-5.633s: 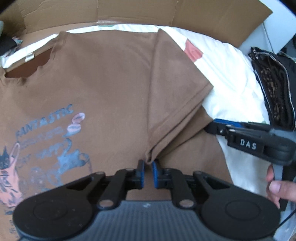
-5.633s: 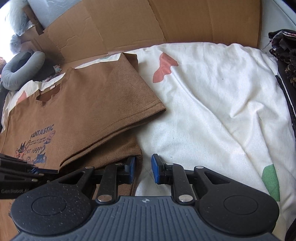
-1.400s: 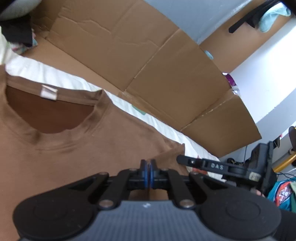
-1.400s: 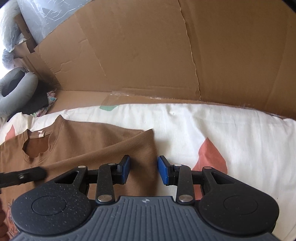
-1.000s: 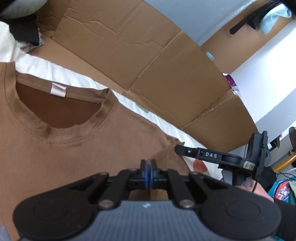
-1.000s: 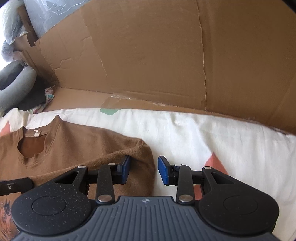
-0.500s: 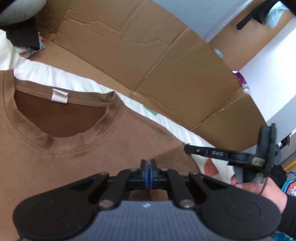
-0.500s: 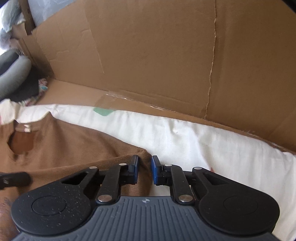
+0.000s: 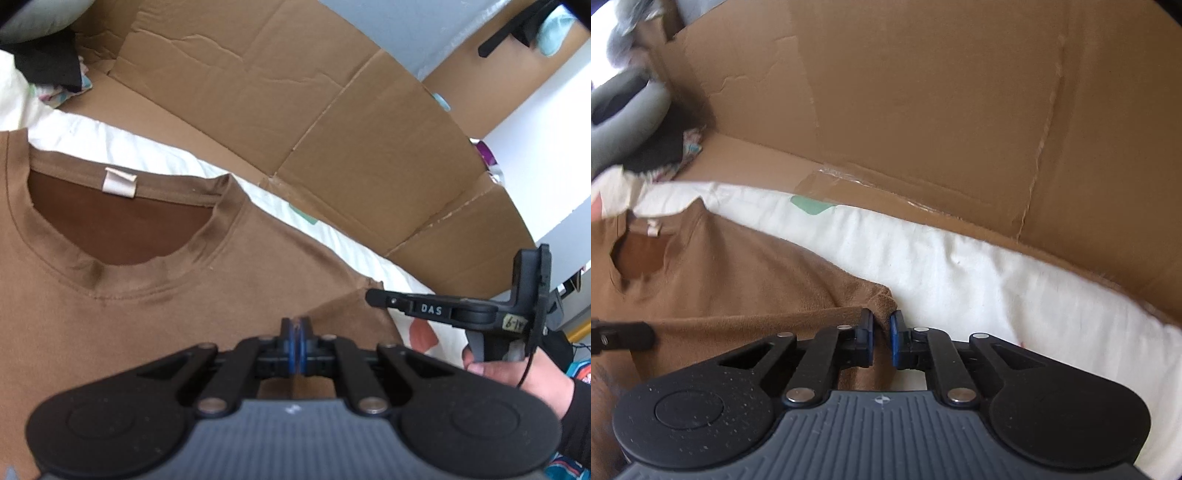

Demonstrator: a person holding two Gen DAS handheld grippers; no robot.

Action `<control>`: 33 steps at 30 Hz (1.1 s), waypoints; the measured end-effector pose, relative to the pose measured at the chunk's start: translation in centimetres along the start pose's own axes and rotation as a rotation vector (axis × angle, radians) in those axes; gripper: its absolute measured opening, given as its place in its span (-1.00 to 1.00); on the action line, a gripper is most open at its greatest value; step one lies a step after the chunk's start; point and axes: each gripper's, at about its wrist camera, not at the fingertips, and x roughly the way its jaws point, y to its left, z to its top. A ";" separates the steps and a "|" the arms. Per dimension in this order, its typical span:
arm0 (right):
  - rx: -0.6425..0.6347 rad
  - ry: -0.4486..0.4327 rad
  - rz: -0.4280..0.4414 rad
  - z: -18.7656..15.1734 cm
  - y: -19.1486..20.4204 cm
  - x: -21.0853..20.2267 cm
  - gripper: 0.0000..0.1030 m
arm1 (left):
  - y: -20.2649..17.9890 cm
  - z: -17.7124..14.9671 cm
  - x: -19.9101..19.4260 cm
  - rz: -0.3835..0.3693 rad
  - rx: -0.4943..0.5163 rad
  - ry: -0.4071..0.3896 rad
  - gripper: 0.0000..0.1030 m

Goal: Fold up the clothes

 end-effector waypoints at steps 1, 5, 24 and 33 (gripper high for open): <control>-0.014 0.000 -0.009 0.0 0.1 0.0 -0.87 | 0.0 -0.1 0.1 0.000 -0.005 0.004 -0.95; -0.077 0.008 -0.048 -0.1 0.7 0.1 -0.88 | 0.0 -0.3 0.4 0.022 0.002 0.014 -0.95; -0.028 -0.024 -0.045 -1.0 0.8 -5.6 -0.34 | 0.3 0.4 -1.9 0.083 0.004 -0.023 -0.92; -0.078 0.041 0.006 -4.8 2.6 -6.5 -0.34 | -3.2 -1.8 -1.9 -0.006 0.076 0.035 -0.84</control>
